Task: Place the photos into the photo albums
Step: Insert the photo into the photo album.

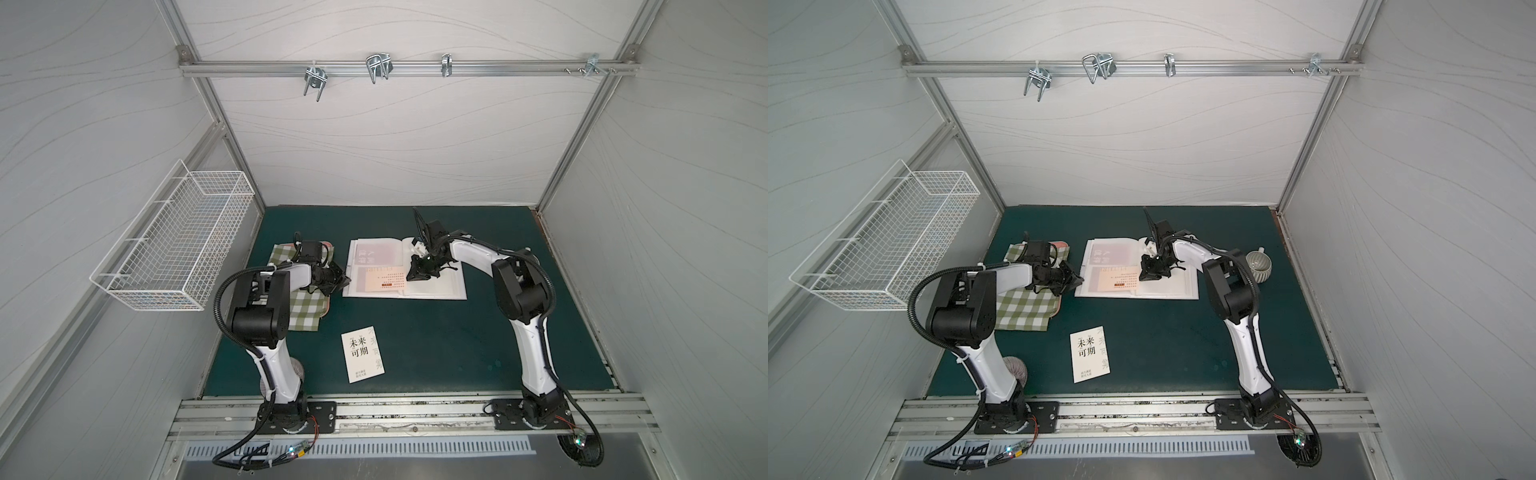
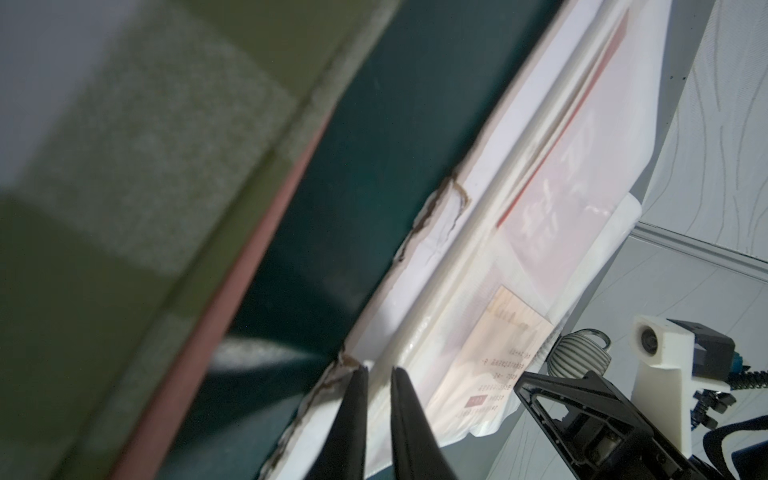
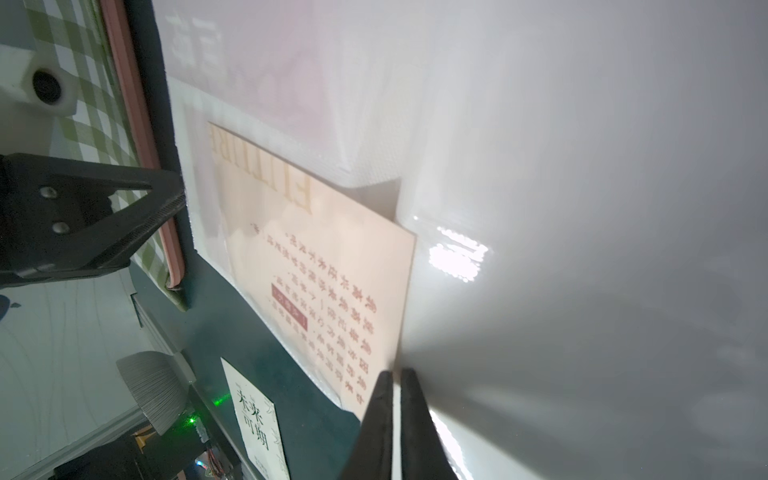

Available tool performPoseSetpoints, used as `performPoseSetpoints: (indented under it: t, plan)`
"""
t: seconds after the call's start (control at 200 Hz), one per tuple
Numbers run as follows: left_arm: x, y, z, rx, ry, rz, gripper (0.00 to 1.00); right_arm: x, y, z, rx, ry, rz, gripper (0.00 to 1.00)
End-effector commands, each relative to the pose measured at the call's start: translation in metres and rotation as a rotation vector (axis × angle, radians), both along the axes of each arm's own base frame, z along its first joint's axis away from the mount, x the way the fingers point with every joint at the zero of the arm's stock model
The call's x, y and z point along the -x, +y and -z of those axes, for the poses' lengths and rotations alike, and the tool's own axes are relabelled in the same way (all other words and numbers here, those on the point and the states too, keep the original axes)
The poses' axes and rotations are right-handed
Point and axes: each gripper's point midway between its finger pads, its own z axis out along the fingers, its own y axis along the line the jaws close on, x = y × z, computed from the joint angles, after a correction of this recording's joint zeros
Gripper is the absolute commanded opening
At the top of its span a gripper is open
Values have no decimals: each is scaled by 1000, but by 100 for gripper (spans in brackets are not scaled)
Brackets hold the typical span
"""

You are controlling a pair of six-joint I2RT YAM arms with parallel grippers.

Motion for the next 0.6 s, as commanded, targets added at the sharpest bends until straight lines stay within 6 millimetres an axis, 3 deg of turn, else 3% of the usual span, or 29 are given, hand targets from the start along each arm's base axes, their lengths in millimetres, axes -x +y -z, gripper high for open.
performPoseSetpoints:
  t: [0.0,0.595]
  plan:
    - [15,4,11,-5,68,-16,17,5,15,5,-8,24,-19,11]
    - [16,6,13,24,74,-44,17,6,34,20,-43,54,-18,13]
